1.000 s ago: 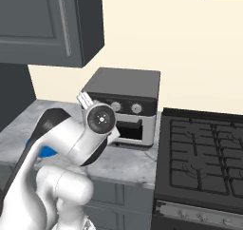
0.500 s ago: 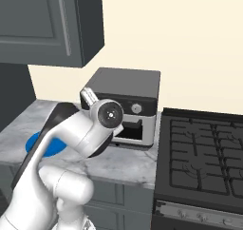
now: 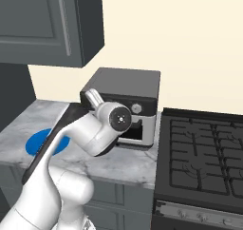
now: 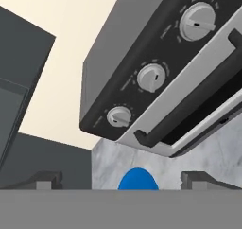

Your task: Pull the toaster oven rack outwards. Pick up the baguette from the plate and place it on the toaster oven rack. Close the toaster oven door fully and set the temperature to the lowest setting.

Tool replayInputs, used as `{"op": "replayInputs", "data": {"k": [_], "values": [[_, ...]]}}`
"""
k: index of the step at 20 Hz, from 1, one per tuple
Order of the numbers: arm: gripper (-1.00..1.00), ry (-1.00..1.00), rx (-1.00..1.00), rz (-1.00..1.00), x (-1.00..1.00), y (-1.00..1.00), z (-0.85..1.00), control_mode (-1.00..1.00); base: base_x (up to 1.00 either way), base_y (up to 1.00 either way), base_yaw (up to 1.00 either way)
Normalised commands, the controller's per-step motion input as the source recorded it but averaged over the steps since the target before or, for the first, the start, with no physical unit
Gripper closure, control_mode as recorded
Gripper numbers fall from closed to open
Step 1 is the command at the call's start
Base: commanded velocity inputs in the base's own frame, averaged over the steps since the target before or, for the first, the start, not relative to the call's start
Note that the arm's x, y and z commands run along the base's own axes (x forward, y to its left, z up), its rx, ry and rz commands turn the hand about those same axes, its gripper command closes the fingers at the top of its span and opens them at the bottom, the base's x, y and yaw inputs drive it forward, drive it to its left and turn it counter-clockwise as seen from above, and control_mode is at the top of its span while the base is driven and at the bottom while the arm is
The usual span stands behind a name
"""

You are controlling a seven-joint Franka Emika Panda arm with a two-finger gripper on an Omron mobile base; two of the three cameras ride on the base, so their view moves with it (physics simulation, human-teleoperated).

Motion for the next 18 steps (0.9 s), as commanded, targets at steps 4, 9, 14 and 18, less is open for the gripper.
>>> {"op": "replayInputs", "data": {"k": [4,9,14,18], "values": [[-1.00,0.00,0.04,0.03,0.21,0.00,-0.12,-1.00,0.00,0.00,0.00],[-1.00,0.00,0.05,0.03,0.22,0.00,-0.04,-1.00,0.00,0.00,0.00],[-1.00,0.00,0.01,0.00,0.18,-0.06,-0.07,-1.00,0.00,0.00,0.00],[-1.00,0.00,0.00,0.00,0.11,-0.14,-0.17,-1.00,0.00,0.00,0.00]]}}
